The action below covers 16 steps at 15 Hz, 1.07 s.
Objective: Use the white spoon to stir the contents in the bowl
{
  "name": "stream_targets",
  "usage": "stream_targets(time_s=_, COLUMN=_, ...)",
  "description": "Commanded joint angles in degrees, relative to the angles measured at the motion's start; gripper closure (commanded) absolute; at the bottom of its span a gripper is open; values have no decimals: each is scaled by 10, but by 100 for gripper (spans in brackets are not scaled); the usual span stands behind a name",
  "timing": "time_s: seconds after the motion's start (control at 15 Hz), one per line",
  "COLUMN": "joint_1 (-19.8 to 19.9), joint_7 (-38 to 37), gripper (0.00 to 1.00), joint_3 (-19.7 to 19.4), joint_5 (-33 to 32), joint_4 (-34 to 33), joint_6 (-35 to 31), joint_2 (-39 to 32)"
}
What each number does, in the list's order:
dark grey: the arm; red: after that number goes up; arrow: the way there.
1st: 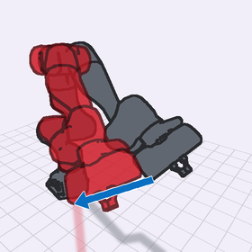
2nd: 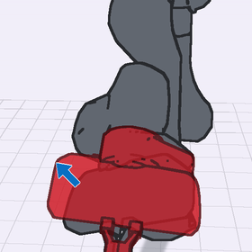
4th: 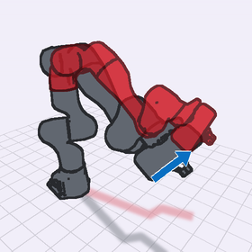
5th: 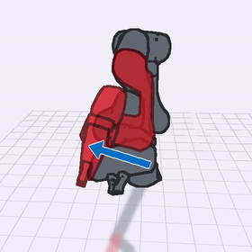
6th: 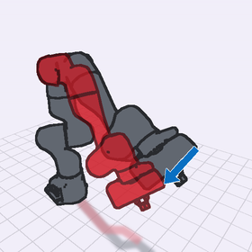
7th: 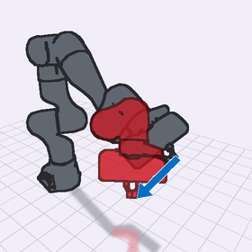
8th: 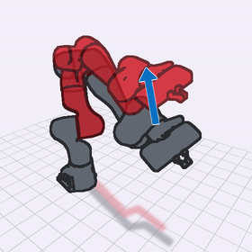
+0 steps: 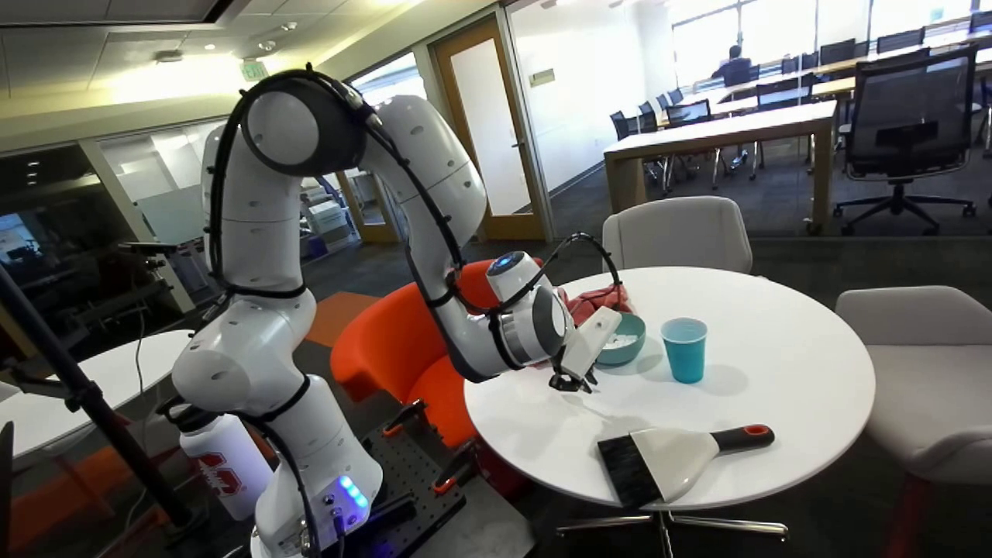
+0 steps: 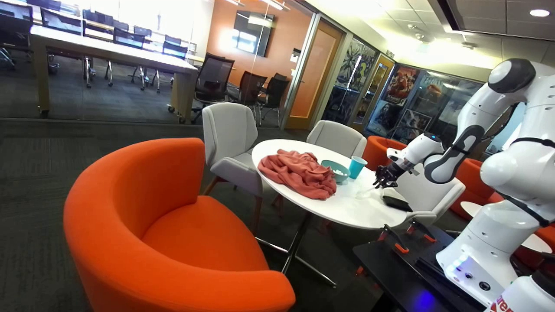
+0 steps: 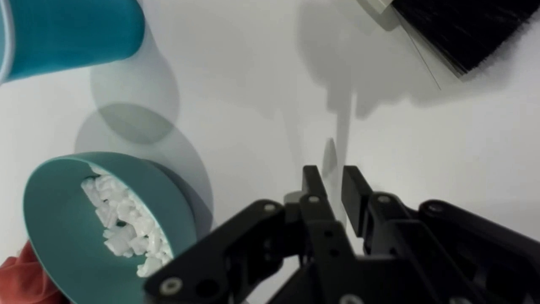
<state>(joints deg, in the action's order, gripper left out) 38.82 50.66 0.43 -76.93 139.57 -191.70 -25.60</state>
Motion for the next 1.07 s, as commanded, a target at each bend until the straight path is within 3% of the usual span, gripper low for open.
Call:
stream_targets(time_s=0.0, joint_1=38, joint_7=10, gripper=49, joint_3=44, joint_5=-13, joint_4=-16, joint_6=16, joint_2=-20)
stream_targets(time_s=0.4, joint_1=86, joint_7=25, gripper=3, joint_3=108, joint_5=-6, joint_4=-16, joint_6=38, joint_2=-30)
stream_targets(time_s=0.73, joint_1=152, joint_7=41, gripper=0, joint_3=191, joint_5=25, joint_4=22, joint_6=70, joint_2=-13)
stream_targets(time_s=1.0, joint_1=254, joint_7=96, gripper=0, joint_3=315, joint_5=111, joint_4=61, joint_6=123, joint_2=18)
